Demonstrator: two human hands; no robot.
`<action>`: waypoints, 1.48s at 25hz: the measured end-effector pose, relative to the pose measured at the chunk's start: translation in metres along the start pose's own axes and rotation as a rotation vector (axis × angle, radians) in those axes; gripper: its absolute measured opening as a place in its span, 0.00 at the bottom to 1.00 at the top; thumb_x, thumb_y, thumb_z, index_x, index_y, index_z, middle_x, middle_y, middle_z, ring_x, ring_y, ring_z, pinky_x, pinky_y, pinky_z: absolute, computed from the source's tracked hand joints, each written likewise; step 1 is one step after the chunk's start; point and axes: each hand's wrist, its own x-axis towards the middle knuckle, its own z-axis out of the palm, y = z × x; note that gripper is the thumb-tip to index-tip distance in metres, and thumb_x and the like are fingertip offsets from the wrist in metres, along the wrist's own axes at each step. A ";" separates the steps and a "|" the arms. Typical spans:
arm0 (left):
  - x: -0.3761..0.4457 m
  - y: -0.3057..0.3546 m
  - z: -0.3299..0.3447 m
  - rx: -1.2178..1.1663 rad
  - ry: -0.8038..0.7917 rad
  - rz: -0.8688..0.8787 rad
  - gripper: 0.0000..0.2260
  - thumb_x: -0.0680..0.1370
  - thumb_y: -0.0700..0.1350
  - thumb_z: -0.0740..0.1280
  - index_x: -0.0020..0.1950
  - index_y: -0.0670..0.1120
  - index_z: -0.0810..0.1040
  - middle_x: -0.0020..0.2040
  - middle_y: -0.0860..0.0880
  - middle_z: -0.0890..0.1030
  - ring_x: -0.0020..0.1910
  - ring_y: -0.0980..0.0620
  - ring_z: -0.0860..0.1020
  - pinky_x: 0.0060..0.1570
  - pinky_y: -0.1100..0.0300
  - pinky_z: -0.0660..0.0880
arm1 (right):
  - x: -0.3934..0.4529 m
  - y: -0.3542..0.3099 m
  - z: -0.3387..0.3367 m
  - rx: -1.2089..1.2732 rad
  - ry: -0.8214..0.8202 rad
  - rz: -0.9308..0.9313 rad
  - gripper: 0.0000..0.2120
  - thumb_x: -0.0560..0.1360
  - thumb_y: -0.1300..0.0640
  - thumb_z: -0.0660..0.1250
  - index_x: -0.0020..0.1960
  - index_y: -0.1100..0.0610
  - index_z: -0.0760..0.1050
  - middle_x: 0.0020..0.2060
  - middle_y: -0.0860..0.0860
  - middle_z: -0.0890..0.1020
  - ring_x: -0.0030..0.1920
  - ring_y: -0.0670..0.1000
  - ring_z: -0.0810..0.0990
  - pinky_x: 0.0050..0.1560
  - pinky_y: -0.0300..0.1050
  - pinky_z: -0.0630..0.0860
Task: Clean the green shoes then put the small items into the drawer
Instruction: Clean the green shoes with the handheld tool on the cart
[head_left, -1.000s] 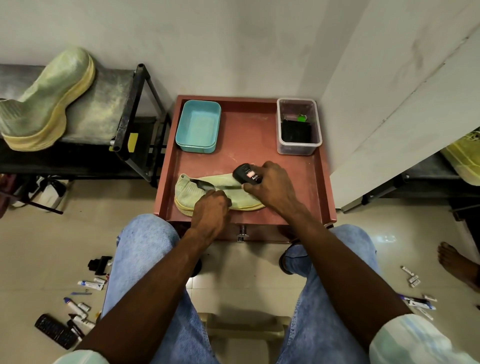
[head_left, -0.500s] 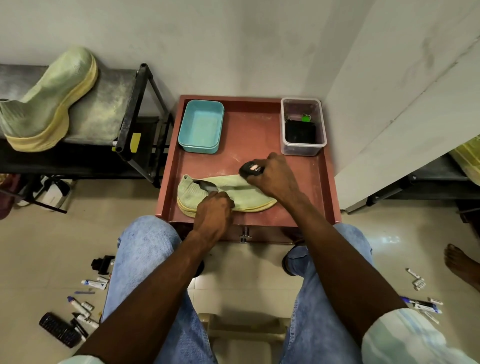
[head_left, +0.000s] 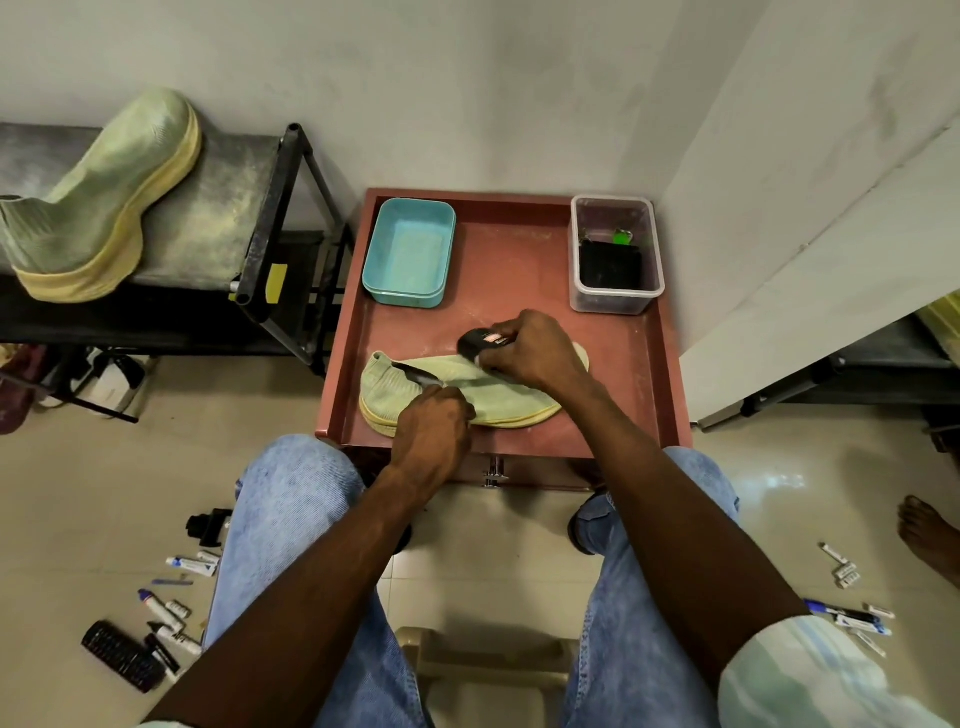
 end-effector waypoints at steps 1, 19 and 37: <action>0.000 0.000 0.001 0.004 0.004 0.004 0.02 0.67 0.38 0.71 0.38 0.44 0.83 0.39 0.46 0.81 0.42 0.44 0.78 0.38 0.55 0.74 | 0.000 0.002 -0.001 0.025 -0.004 0.009 0.19 0.67 0.45 0.74 0.52 0.56 0.84 0.46 0.56 0.85 0.43 0.52 0.80 0.43 0.45 0.75; 0.001 0.000 -0.001 0.002 -0.007 -0.006 0.03 0.67 0.37 0.71 0.37 0.44 0.83 0.39 0.45 0.82 0.41 0.43 0.79 0.38 0.54 0.77 | 0.001 -0.001 0.000 -0.096 0.102 0.009 0.23 0.68 0.47 0.74 0.57 0.62 0.80 0.51 0.57 0.81 0.50 0.55 0.78 0.52 0.48 0.75; -0.002 0.013 -0.015 0.055 -0.085 -0.044 0.06 0.71 0.40 0.67 0.42 0.45 0.83 0.45 0.45 0.82 0.47 0.44 0.78 0.43 0.54 0.74 | -0.040 0.049 -0.001 -0.120 0.150 -0.045 0.31 0.68 0.40 0.69 0.68 0.51 0.74 0.49 0.54 0.80 0.48 0.54 0.77 0.45 0.45 0.75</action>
